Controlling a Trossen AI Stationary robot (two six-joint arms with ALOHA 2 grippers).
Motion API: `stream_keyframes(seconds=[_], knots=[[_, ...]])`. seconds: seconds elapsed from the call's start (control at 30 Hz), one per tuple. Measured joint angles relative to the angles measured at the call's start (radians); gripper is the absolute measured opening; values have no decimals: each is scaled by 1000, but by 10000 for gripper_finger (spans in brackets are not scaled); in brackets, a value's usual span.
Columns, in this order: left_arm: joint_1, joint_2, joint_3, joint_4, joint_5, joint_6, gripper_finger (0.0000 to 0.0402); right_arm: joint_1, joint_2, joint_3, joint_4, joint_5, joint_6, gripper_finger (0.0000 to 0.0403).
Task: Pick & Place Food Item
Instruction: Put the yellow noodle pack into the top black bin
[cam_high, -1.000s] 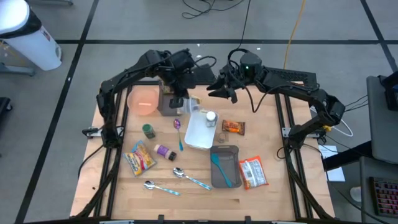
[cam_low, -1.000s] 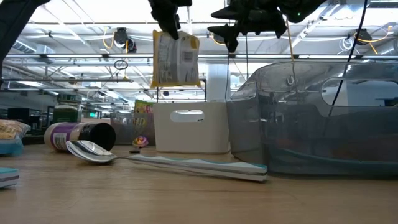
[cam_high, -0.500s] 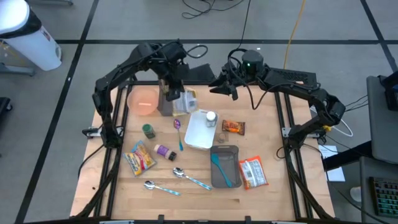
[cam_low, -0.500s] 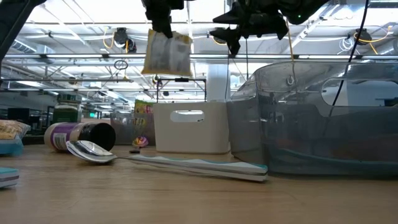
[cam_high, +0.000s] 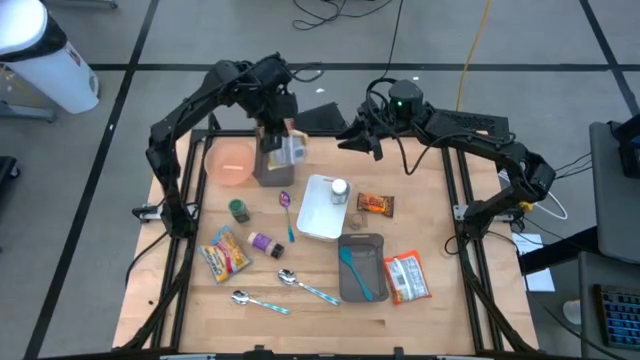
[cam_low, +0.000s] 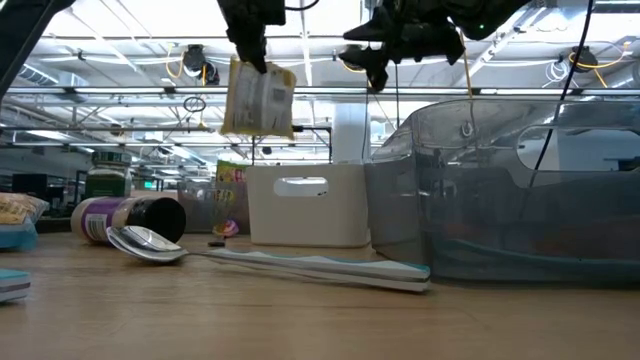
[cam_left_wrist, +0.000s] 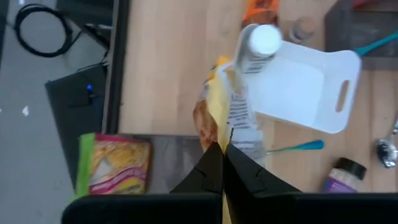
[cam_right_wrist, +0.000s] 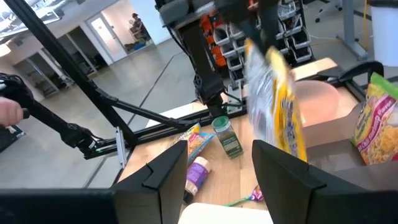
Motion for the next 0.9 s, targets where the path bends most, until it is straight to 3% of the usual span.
stream_keyframes(seconds=[0.43, 0.57, 0.9], knots=[[224, -71, 0, 0, 58, 37, 0, 0, 0, 0, -17, 3, 4, 169], [242, -75, -20, 0, 61, 91, 0, 0, 0, 0, -17, 16, 4, 168], [295, -74, -209, 26, 75, 204, 0, 3, 0, 0, -13, 59, 30, 164]])
